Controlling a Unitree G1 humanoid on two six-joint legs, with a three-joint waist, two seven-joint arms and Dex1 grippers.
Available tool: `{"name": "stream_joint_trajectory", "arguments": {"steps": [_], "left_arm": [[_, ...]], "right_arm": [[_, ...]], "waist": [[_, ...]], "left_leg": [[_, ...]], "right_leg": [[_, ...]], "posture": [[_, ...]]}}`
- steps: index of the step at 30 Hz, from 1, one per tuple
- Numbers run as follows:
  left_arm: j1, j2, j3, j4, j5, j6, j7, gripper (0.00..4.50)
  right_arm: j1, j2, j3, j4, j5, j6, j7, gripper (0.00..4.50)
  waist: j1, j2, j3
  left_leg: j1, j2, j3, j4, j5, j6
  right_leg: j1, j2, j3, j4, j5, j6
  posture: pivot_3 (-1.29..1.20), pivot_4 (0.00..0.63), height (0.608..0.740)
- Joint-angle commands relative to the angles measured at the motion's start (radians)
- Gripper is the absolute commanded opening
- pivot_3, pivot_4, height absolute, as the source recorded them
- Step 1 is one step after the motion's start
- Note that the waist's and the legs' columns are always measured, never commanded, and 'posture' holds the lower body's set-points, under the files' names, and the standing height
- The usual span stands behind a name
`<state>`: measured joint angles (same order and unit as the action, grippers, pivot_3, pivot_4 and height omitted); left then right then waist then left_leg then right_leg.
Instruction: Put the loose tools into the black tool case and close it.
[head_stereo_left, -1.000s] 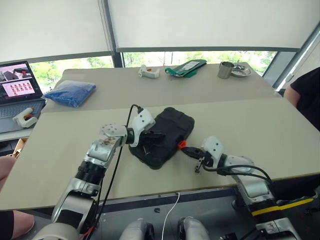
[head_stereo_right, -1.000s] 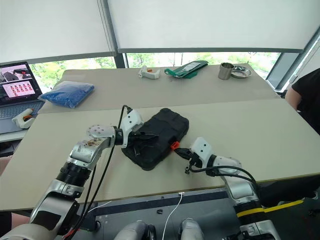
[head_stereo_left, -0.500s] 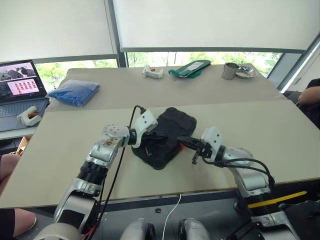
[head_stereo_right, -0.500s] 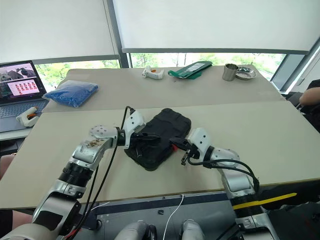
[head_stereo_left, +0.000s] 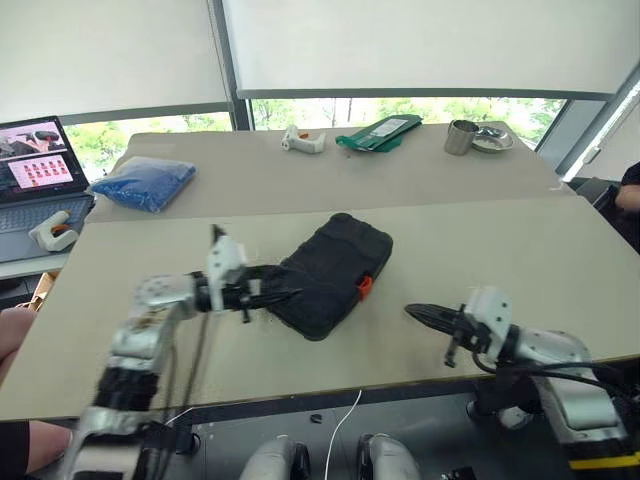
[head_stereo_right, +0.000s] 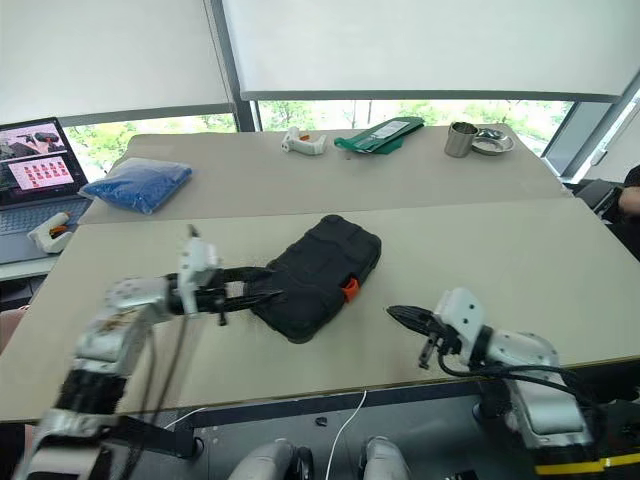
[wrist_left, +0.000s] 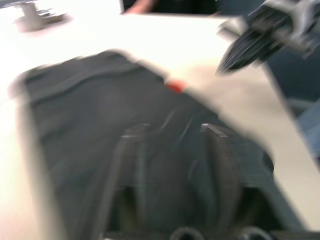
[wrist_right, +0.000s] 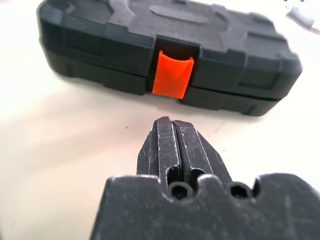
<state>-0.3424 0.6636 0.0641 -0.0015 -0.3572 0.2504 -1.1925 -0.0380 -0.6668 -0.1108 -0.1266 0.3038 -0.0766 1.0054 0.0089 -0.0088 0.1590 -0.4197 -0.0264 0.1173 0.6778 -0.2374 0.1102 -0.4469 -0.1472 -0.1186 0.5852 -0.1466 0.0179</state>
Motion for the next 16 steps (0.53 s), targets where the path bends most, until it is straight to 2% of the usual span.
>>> {"name": "stream_joint_trajectory", "arguments": {"steps": [1, 3, 4, 6, 11, 14, 16], "left_arm": [[0.133, 0.085, 0.113, -0.078, -0.001, -0.023, 0.02, 3.76], [0.226, 0.109, 0.173, -0.07, 0.042, -0.104, 0.064, 4.42], [0.271, 0.113, 0.201, -0.058, 0.057, -0.137, 0.082, 4.5], [0.343, 0.114, 0.241, -0.024, 0.076, -0.21, 0.1, 4.5], [0.434, 0.119, 0.272, 0.028, 0.107, -0.386, 0.103, 4.5], [0.456, 0.117, 0.272, 0.025, 0.112, -0.4, 0.13, 4.5], [0.469, 0.118, 0.264, 0.02, 0.105, -0.394, 0.128, 4.5]], "right_arm": [[0.018, -0.044, -0.081, 0.019, 0.08, -0.06, 0.081, 0.0], [0.029, -0.062, -0.109, 0.037, 0.121, -0.041, 0.113, 0.0], [0.038, -0.073, -0.115, 0.052, 0.114, -0.067, 0.132, 0.46], [0.061, -0.091, -0.12, 0.068, 0.109, -0.095, 0.168, 0.78], [0.098, -0.108, -0.121, 0.1, 0.091, -0.157, 0.209, 2.42], [0.095, -0.11, -0.122, 0.116, 0.095, -0.167, 0.214, 3.61], [0.087, -0.113, -0.117, 0.126, 0.093, -0.169, 0.218, 4.19]], "waist": [[0.003, 0.001, 0.001], [0.008, 0.001, 0.001], [0.01, 0.001, 0.001], [0.016, 0.001, 0.001], [0.028, 0.001, 0.001], [0.032, 0.001, 0.001], [0.033, 0.001, 0.001]], "left_leg": [[0.0, 0.0, 0.0, 0.0, -0.001, 0.002], [0.0, 0.0, 0.0, 0.0, -0.002, 0.003], [-0.001, 0.0, -0.001, 0.0, -0.002, 0.003], [-0.002, 0.0, -0.001, 0.0, -0.002, 0.003], [-0.004, 0.0, -0.001, -0.001, -0.002, 0.003], [-0.004, 0.001, 0.0, -0.001, -0.002, 0.003], [-0.004, 0.001, 0.0, -0.001, -0.002, 0.003]], "right_leg": [[-0.001, 0.0, -0.001, 0.0, 0.0, 0.0], [-0.004, 0.0, -0.001, -0.002, -0.001, -0.002], [-0.005, -0.001, -0.001, -0.003, -0.002, -0.002], [-0.005, 0.0, -0.001, -0.005, -0.002, -0.003], [-0.007, -0.001, -0.001, -0.006, -0.001, -0.003], [-0.008, -0.001, -0.001, -0.006, -0.001, -0.003], [-0.008, -0.001, -0.001, -0.006, -0.001, -0.003]], "posture": [[0.0, 0.15, 0.74], [0.0, 0.15, 0.74], [0.0, 0.15, 0.74], [0.0, 0.15, 0.74], [0.0, 0.15, 0.74], [0.0, 0.15, 0.74], [0.0, 0.15, 0.74]]}}
